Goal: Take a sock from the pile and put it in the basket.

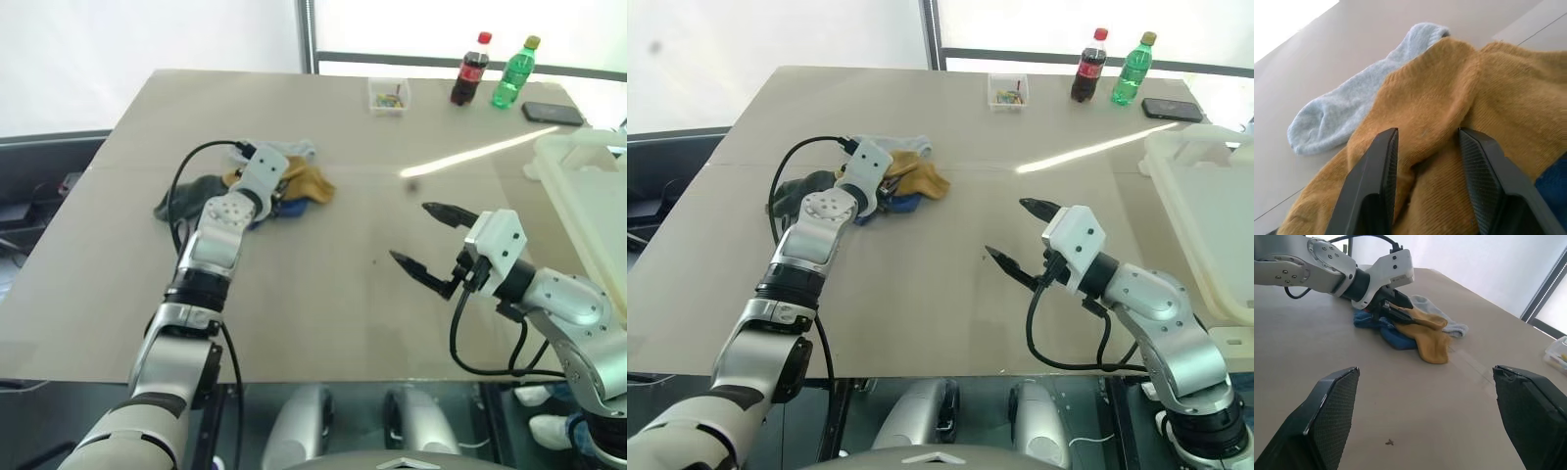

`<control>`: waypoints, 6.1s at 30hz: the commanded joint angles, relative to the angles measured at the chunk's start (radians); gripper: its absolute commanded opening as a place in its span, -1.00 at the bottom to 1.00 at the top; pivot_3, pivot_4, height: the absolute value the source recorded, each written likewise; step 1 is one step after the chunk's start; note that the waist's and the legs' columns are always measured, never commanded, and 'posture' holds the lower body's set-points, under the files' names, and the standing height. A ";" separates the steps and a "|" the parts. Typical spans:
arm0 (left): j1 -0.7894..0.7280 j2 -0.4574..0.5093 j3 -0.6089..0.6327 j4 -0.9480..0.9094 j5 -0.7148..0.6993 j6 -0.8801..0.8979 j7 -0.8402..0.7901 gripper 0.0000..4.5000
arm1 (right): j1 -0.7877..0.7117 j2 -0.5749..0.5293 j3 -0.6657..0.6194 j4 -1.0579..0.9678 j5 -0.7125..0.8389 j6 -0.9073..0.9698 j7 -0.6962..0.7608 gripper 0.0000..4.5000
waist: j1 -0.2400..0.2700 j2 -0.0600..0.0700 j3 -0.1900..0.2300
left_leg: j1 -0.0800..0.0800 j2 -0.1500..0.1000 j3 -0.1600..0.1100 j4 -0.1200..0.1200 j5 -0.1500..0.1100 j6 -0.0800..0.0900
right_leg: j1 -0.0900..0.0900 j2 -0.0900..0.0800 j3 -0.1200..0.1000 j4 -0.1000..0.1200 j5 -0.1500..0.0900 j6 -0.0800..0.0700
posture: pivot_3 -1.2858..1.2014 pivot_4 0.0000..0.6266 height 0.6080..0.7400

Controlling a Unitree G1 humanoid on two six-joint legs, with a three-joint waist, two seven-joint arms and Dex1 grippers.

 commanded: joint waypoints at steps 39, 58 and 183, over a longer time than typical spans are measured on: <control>0.213 0.076 0.022 -0.455 -0.180 0.136 -0.284 -0.97 | 0.002 0.035 0.002 -0.024 -0.030 -0.017 -0.031 1.00 | 0.000 0.000 0.000 | 0.000 0.000 0.000 0.006 -0.001 0.001 | -0.001 -0.001 0.002 0.009 0.000 0.000 | 0.03 -0.52 0.83; 0.332 0.162 -0.024 -0.944 -0.626 0.776 -0.509 -0.97 | 0.092 0.062 0.032 -0.075 -0.039 -0.002 -0.059 1.00 | -0.001 0.000 0.000 | 0.002 0.001 0.000 0.006 -0.002 0.003 | -0.001 0.000 0.003 0.009 -0.001 0.000 | 0.03 -0.52 0.83; -0.130 -0.063 -0.223 0.178 0.137 -0.138 -0.123 -0.97 | 0.068 -0.058 -0.109 -0.013 -0.004 -0.011 -0.014 1.00 | 0.001 0.001 0.001 | -0.001 0.000 0.001 0.006 -0.005 0.009 | 0.002 0.000 0.000 -0.001 0.001 0.001 | 0.03 -0.52 0.83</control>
